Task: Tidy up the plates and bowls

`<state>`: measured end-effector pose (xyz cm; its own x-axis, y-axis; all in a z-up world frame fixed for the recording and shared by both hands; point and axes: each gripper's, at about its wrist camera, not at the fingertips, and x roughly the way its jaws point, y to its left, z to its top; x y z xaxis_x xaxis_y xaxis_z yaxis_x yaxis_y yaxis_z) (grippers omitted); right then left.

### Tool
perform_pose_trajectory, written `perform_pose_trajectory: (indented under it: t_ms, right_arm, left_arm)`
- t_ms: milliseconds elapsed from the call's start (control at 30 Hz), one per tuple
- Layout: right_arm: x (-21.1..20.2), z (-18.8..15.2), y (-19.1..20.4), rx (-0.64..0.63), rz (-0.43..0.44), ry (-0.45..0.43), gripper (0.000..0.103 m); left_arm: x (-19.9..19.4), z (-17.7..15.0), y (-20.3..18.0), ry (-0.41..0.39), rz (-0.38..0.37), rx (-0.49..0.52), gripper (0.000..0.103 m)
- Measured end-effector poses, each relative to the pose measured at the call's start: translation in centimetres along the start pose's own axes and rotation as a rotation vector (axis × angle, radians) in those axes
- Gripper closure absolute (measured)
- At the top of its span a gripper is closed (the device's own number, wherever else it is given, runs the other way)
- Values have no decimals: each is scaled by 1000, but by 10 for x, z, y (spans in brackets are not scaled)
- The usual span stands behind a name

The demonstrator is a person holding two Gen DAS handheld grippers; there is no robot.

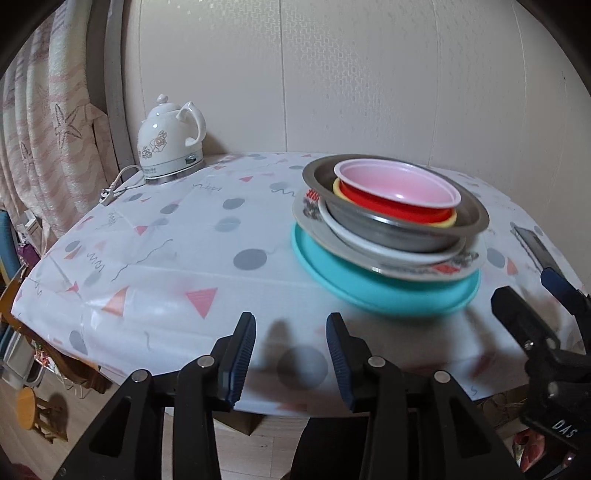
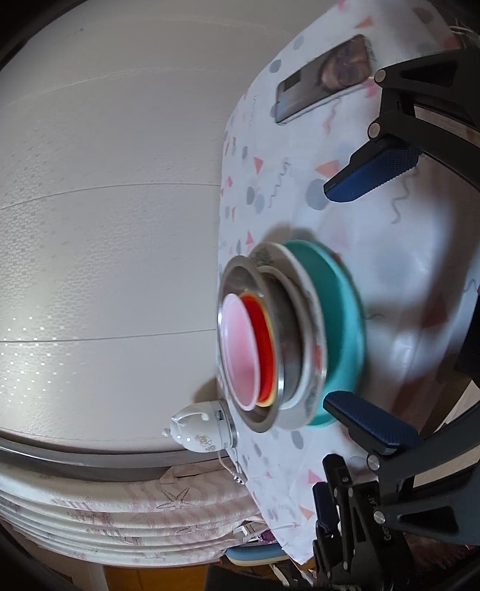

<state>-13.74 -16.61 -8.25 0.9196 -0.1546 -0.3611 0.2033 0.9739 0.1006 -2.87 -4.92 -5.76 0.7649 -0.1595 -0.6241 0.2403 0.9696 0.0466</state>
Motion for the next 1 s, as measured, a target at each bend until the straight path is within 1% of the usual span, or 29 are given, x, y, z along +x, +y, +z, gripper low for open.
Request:
perform_pose_trajectory:
  t_ms: [67,233,367,467,633,833,1000]
  right_arm:
    - [-1,-7,-1,8,-21,5,0]
    - [-4,-14,-9,53,-49,7,0]
    - [-9,-21,-9,62,-64,-16,0]
    - [-7,-28,-8,51,-80,4,0]
    - [0,-36,-6,49,-66,53,0]
    - [-1,-38,-1,23,-64,42,0]
    - [1,-38,-4,40,-67,51,0]
  left_arm:
    - [0,-5,-2,12,32,7,62]
    - [0,-13,-7,30,34,19,62]
    - [-3,-17,-16,26,67,44,62]
    - [-3,-18,-17,28,46,33,62]
    - [-3,-18,-15,20,38,10,62]
    - [-4,-21,-15,10,35,-2,62]
    - [-6,-23,-18,4,40,11,62]
